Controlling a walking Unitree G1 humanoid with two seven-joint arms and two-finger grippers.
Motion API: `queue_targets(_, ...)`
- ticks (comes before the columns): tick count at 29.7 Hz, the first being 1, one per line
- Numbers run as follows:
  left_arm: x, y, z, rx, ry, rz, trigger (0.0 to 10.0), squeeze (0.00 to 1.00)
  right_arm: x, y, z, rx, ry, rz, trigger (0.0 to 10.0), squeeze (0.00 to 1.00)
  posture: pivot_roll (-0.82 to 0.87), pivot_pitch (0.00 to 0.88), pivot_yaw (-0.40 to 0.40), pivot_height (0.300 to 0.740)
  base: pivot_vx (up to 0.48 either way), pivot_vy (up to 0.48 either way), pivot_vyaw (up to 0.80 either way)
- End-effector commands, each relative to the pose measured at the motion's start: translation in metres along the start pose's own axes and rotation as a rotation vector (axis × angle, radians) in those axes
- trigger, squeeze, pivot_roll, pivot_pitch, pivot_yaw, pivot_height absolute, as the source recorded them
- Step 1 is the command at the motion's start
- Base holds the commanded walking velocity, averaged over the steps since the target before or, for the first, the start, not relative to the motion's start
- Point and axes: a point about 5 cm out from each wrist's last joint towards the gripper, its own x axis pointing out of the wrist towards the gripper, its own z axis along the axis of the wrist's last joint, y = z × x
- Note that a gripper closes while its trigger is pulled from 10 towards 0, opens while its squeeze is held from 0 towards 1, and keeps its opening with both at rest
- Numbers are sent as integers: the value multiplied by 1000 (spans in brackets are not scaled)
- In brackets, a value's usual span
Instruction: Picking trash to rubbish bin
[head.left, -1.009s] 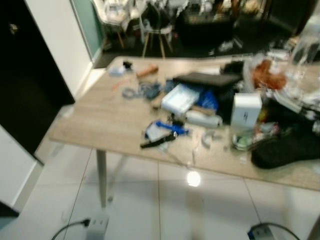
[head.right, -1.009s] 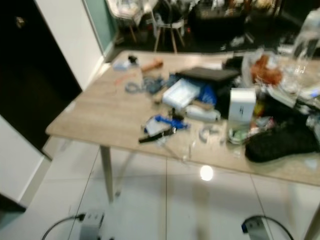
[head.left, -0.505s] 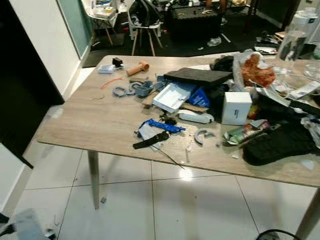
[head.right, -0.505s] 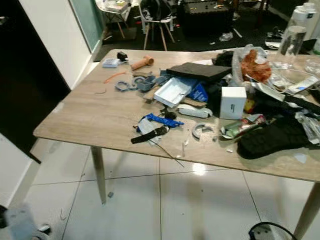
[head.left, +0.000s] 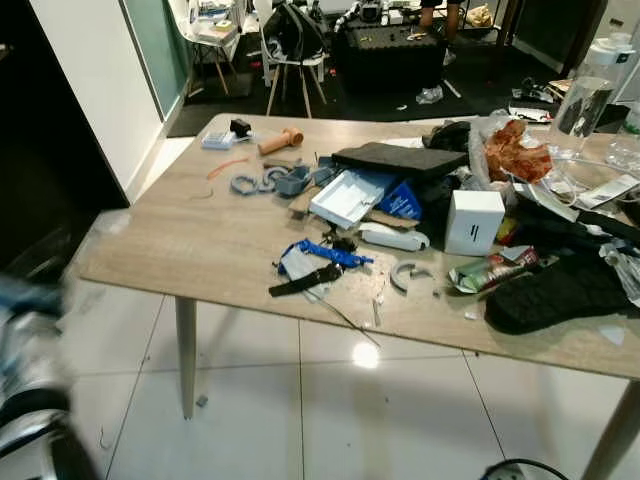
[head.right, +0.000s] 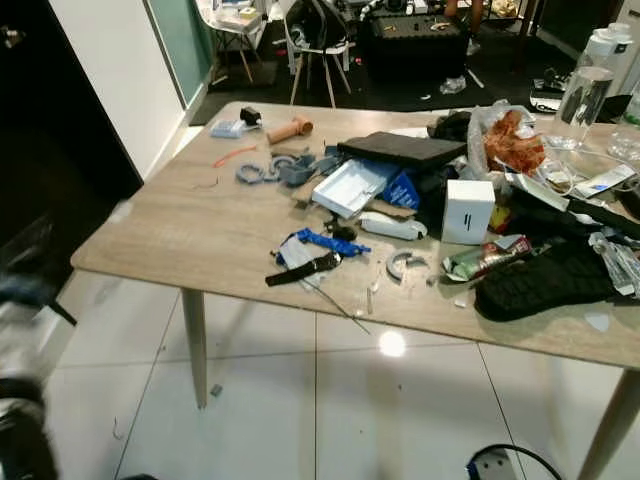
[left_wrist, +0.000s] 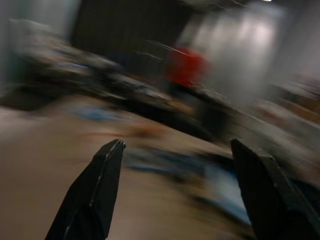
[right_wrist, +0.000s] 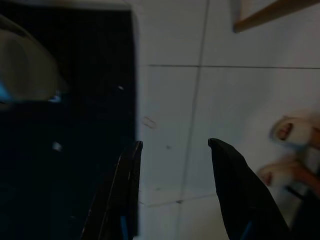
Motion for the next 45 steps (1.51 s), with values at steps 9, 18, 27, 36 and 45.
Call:
queue_targets(9,23,-70,-67,127,228,-272,10000,0,-1,12,-8,5,31,50,10000,0,-101,37,97,740,0,0,-339)
queue_targets(18,31,-78,-82,347,302,-73,10000,0,-1,14,-9,1,33,59,10000,0,-110,35,96,740,0,0,-759)
queue_targets(27,30,-61,-80,597,336,79,10000,0,-1,16,-7,-22,20,70,10000,0,-113,29,100,740,0,0,-450)
queue_targets(36,20,-32,-52,587,445,-91,10000,0,-1,18,-11,-68,50,90,10000,0,-106,26,92,740,0,0,0)
queue_targets(45,-6,7,-30,588,663,-125,10000,0,-1,19,-13,-82,57,103,10000,0,-98,33,96,740,0,0,0)
